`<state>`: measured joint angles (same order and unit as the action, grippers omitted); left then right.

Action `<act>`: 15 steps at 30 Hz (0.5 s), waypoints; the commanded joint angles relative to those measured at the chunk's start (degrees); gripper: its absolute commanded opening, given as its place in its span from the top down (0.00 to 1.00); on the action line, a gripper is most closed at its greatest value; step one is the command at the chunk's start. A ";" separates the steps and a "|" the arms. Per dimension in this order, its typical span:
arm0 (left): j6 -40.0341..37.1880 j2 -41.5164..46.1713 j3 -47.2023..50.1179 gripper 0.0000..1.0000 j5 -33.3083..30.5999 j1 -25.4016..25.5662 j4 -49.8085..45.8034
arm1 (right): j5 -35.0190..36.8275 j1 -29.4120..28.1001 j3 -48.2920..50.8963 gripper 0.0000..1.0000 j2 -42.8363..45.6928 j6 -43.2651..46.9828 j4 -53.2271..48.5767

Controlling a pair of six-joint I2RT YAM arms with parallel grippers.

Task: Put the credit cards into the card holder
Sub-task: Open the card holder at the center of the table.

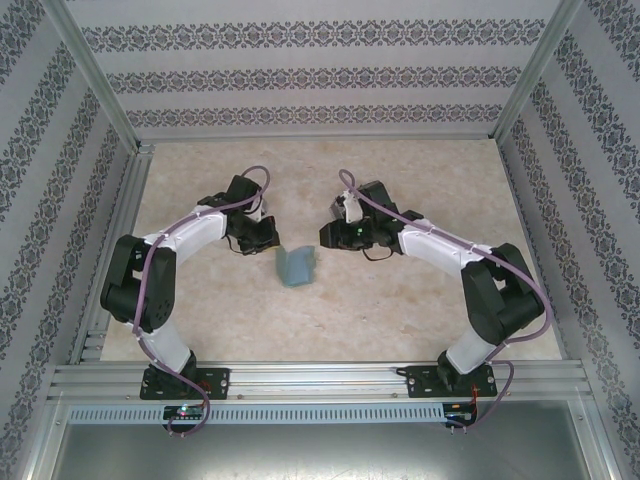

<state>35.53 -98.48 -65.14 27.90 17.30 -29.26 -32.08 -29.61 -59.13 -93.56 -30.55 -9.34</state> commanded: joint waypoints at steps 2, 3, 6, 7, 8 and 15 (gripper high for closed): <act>5.28 3.00 2.84 1.00 1.29 -0.60 8.80 | -4.59 -4.63 -0.66 0.62 -1.39 -5.33 6.52; 5.92 3.05 3.45 1.00 1.50 -0.53 9.68 | -4.91 -5.82 -1.40 0.63 -2.77 -5.74 7.04; 7.01 2.94 4.32 1.00 3.20 -0.57 11.11 | -5.11 -8.39 -3.36 0.67 -6.08 -5.92 7.45; 7.01 2.98 4.31 1.00 3.30 -0.63 10.87 | -4.80 -8.83 -3.69 0.68 -6.72 -6.06 7.66; 7.05 3.19 4.39 1.00 3.14 -0.61 10.55 | -4.37 -9.21 -4.07 0.69 -7.58 -6.19 7.67; 7.49 4.60 7.35 1.00 1.82 -0.63 12.12 | -0.28 -7.66 -4.00 0.70 -13.63 -4.84 6.75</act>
<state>41.82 -95.50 -59.20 29.95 17.12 -19.40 -34.61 -38.44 -62.89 -105.71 -35.68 -3.16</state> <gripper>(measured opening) 0.059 0.306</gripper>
